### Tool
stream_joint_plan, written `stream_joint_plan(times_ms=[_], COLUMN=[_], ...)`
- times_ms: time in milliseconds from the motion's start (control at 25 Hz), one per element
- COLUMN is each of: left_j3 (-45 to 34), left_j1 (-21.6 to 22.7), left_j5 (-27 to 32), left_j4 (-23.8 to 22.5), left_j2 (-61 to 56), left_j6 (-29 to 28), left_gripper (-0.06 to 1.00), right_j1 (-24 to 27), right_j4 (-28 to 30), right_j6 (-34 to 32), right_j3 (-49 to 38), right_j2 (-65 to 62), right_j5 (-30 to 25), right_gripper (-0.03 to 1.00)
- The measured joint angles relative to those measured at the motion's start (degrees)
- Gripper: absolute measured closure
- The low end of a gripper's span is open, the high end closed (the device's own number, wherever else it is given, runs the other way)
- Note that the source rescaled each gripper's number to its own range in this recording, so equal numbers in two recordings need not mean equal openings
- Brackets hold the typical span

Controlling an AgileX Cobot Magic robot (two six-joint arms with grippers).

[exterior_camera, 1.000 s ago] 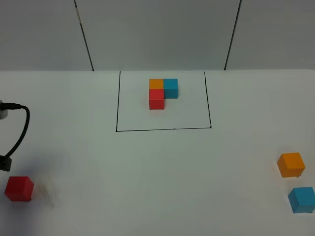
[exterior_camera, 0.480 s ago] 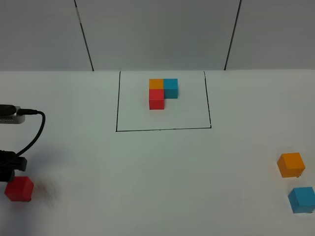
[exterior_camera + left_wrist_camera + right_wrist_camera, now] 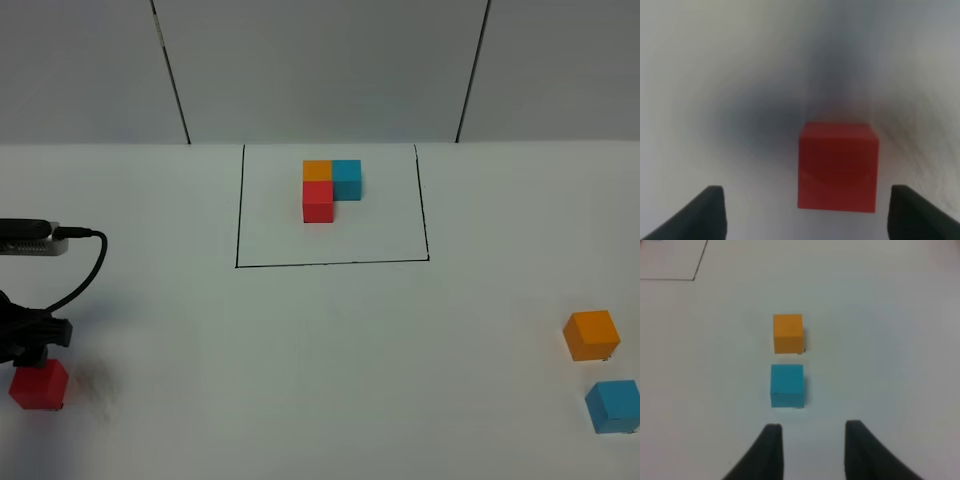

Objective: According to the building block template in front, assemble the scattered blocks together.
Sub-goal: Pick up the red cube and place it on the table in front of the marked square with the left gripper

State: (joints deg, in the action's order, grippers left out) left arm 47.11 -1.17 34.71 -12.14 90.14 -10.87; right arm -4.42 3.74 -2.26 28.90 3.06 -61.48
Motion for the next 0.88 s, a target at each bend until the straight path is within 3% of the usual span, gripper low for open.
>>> stream_joint_plan(times_ms=[440,880], left_j3=[0.0,0.0], left_j1=[0.0,0.0], left_j5=[-3.4,-0.4], left_j4=[2.5,2.9], left_j2=[1.6,1.7], left_j6=[-0.1,0.0], left_gripper=[0.25,0.25], right_j1=[0.0,0.0], right_j4=[0.0,0.0], right_j6=[0.0,0.0], right_j3=[0.0,0.0], right_j2=[0.0,0.0], right_j5=[0.0,0.0], right_gripper=[0.97,0.97])
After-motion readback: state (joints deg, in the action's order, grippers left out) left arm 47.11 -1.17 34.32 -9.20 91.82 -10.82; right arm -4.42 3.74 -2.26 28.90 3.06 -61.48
